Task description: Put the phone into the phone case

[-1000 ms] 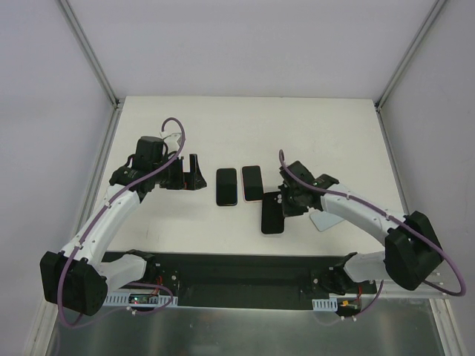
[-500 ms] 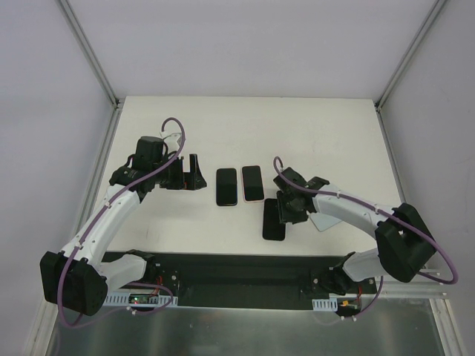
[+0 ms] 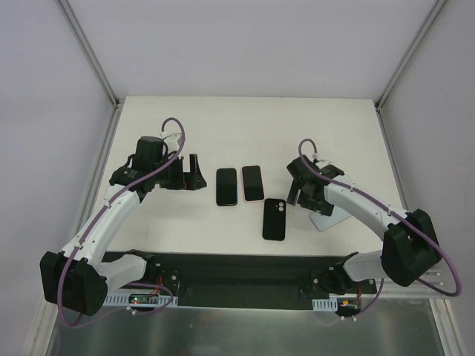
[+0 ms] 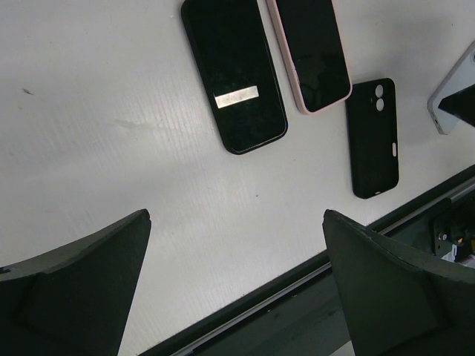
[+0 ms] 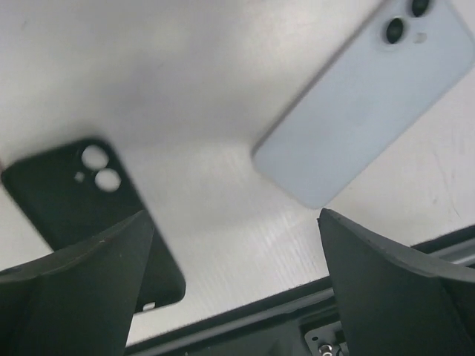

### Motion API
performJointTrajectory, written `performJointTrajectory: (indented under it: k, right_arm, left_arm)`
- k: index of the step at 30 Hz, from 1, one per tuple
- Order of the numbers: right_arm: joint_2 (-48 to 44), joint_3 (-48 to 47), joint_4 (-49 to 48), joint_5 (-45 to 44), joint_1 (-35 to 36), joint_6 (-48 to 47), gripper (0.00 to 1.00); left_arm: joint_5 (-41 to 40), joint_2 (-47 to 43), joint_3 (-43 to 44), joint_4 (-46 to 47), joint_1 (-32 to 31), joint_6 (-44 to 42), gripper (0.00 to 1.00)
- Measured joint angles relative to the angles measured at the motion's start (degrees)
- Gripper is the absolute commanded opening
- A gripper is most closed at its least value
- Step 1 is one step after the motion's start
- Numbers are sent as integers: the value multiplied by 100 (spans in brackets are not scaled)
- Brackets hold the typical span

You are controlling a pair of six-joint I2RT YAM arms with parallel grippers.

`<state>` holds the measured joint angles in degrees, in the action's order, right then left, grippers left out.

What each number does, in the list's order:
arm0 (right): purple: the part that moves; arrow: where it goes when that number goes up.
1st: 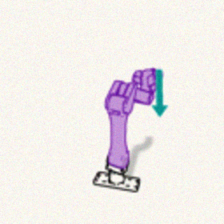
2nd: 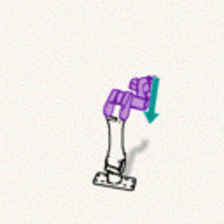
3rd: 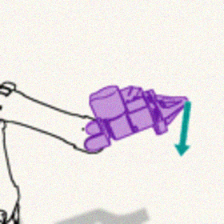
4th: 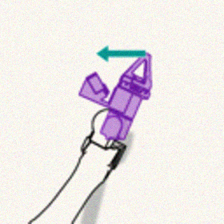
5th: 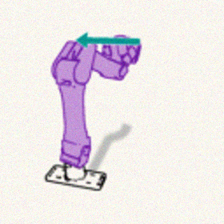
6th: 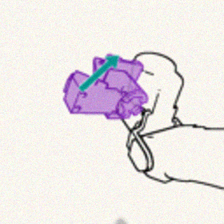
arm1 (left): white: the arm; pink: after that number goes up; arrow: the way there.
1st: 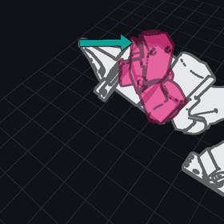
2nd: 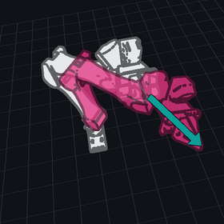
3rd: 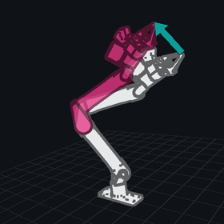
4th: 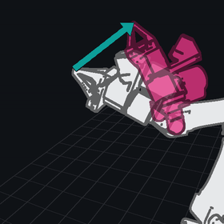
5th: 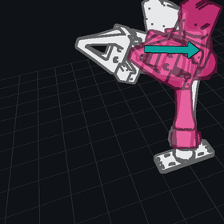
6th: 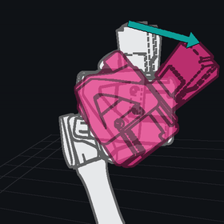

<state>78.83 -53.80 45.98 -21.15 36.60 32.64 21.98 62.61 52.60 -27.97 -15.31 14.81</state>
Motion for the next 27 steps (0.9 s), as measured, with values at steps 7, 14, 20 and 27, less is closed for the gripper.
performJointTrajectory:
  k: [7,14,20,27]
  right_arm:
    - [-109,-20,507,-466,-1213,975,96]
    - [-125,-13,640,-553,-1860,1696,96]
    - [42,313,319,-409,-2111,1991,96]
    - [466,544,-85,-181,-2306,2216,96]
  left_arm:
    - [0,-15,0,0,0,0,99]
    - [0,-42,0,0,0,0,99]
    - [2,-90,0,0,0,2,99]
    - [2,-90,0,0,0,2,99]
